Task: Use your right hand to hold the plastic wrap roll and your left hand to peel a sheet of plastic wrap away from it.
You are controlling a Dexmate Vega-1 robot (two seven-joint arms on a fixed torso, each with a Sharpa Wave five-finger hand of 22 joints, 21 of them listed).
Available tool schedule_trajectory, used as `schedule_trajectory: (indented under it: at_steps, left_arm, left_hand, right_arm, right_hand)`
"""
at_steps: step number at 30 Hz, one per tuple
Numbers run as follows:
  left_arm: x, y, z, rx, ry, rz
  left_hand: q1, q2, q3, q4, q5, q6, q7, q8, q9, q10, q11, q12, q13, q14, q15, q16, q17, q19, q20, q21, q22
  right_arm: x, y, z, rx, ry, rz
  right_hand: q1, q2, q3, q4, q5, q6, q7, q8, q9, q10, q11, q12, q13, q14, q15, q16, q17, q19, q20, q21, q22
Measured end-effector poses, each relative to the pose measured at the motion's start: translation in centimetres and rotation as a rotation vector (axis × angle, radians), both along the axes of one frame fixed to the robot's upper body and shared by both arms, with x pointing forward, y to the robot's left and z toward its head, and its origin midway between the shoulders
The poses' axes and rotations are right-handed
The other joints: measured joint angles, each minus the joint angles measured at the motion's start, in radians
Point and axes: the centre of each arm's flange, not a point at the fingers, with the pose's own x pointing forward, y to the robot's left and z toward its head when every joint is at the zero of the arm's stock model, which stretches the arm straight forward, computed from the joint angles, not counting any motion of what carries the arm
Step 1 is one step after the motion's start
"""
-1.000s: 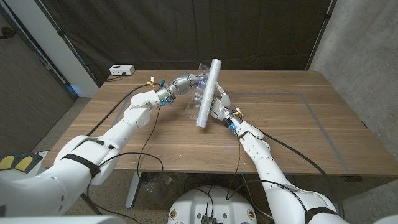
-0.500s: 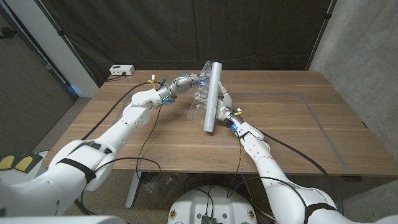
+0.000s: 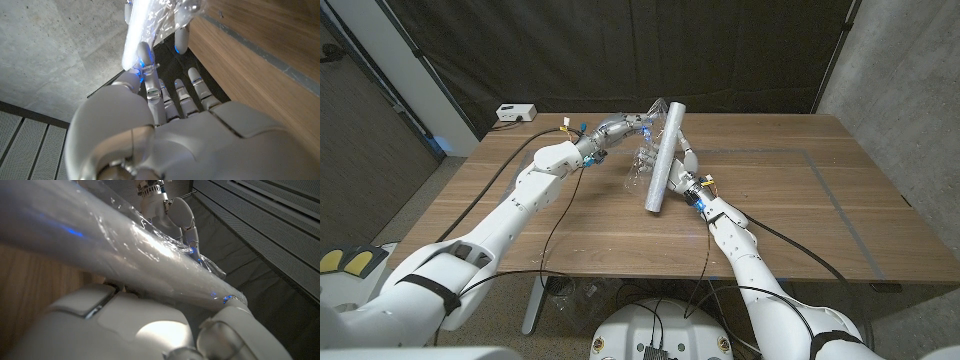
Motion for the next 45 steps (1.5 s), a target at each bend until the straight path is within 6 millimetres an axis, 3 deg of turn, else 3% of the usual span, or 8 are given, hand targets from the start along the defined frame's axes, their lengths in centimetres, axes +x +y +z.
schedule_trajectory:
  at_steps: [10,15,22,28,38,40,43,45]
  left_arm:
    - [-1.2,-0.4,0.6,-0.01,-0.022,0.045]
    - [-1.6,-0.6,0.9,-0.014,-0.027,0.057]
    - [-2.0,-0.9,1.2,-0.021,-0.031,0.071]
    - [-2.2,-1.3,1.4,-0.027,-0.027,0.076]
    - [-2.4,-1.8,1.7,-0.04,-0.026,0.095]
    - [-2.5,-1.8,1.8,-0.042,-0.027,0.1]
    - [-2.6,-2.0,1.9,-0.049,-0.03,0.106]
    - [-2.7,-2.1,1.9,-0.051,-0.031,0.109]
  left_hand:
    - [0.0,0.0,0.011,0.003,0.007,0.0,0.0,0.011,0.014,-0.003,0.003,0.0,0.005,-0.011,0.0,-0.008,0.005,-0.005,-0.005,0.008,-0.004]
    - [0.009,-0.009,0.012,0.004,0.007,0.0,0.0,0.016,0.023,-0.003,0.003,0.0,0.005,-0.011,0.0,-0.008,0.009,-0.005,-0.005,0.008,-0.005]
    - [0.009,-0.009,0.021,0.004,0.007,-0.005,0.005,0.021,0.032,-0.003,0.003,0.004,0.005,-0.011,0.0,-0.008,0.009,-0.005,-0.005,0.015,-0.01]
    - [0.009,-0.009,0.023,0.007,0.007,-0.005,0.005,0.028,0.039,-0.003,0.004,0.008,0.005,-0.011,0.0,-0.008,0.009,-0.005,-0.005,0.022,-0.01]
    - [0.0,-0.007,0.031,0.005,0.012,0.0,0.011,0.032,0.042,-0.003,0.004,0.016,0.005,-0.011,0.0,-0.008,0.014,-0.005,-0.005,0.03,-0.014]
    - [-0.001,-0.008,0.034,0.002,0.015,0.0,0.011,0.032,0.042,-0.003,0.003,0.016,0.005,-0.011,0.0,-0.008,0.014,-0.005,-0.005,0.034,-0.014]
    - [-0.001,-0.008,0.039,0.006,0.015,0.0,0.011,0.032,0.042,-0.003,0.003,0.016,0.005,-0.011,0.0,-0.008,0.014,-0.005,-0.005,0.038,-0.014]
    - [-0.001,-0.008,0.039,0.006,0.015,-0.003,0.014,0.032,0.042,-0.003,0.003,0.016,0.004,-0.011,0.0,-0.008,0.014,-0.005,-0.005,0.038,-0.018]
  right_arm:
    - [0.7,-0.1,-1.1,0.019,0.103,0.006]
    - [0.8,-0.1,-1.4,0.016,0.129,0.015]
    - [1.2,-0.2,-1.8,0.015,0.148,0.022]
    - [1.3,-0.2,-1.9,0.017,0.15,0.027]
    - [1.5,-0.6,-1.8,0.03,0.15,0.009]
    - [1.5,-0.7,-1.9,0.032,0.155,0.005]
    - [1.6,-0.7,-2.4,0.033,0.176,-0.004]
    - [1.6,-0.7,-2.4,0.033,0.18,-0.003]
  right_hand:
    - [-0.018,0.006,-0.011,0.011,0.004,-0.049,0.006,-0.011,-0.005,-0.039,0.029,-0.007,-0.008,-0.025,0.025,-0.001,-0.005,0.014,0.033,-0.018,-0.002]
    - [-0.048,-0.014,-0.035,0.016,0.004,-0.063,0.009,-0.011,-0.005,-0.058,0.038,-0.007,-0.012,-0.038,0.038,-0.004,-0.01,0.018,0.039,-0.03,-0.003]
    - [-0.098,-0.044,-0.076,0.03,0.004,-0.1,0.003,-0.011,-0.004,-0.092,0.04,-0.011,-0.02,-0.047,0.046,-0.004,-0.019,0.046,0.068,-0.048,-0.003]
    - [-0.123,-0.055,-0.097,0.033,0.015,-0.116,0.002,-0.01,-0.008,-0.098,0.035,-0.011,-0.026,-0.047,0.046,-0.004,-0.025,0.081,0.062,-0.048,-0.003]
    - [-0.205,-0.062,-0.192,0.048,0.038,-0.115,0.002,0.001,-0.013,-0.082,0.048,0.005,-0.043,-0.006,0.068,0.007,-0.046,0.192,0.048,-0.071,-0.007]
    - [-0.212,-0.065,-0.209,0.054,0.038,-0.104,0.002,0.001,-0.014,-0.077,0.044,0.012,-0.046,0.002,0.066,0.009,-0.051,0.213,0.055,-0.074,-0.007]
    - [-0.222,-0.063,-0.233,0.057,0.046,-0.101,0.006,0.001,-0.014,-0.072,0.048,0.012,-0.051,0.002,0.067,0.009,-0.058,0.215,0.067,-0.094,-0.007]
    - [-0.225,-0.067,-0.266,0.058,0.058,-0.101,0.006,0.001,-0.014,-0.074,0.048,0.012,-0.058,-0.016,0.078,0.0,-0.067,0.187,0.095,-0.129,-0.01]
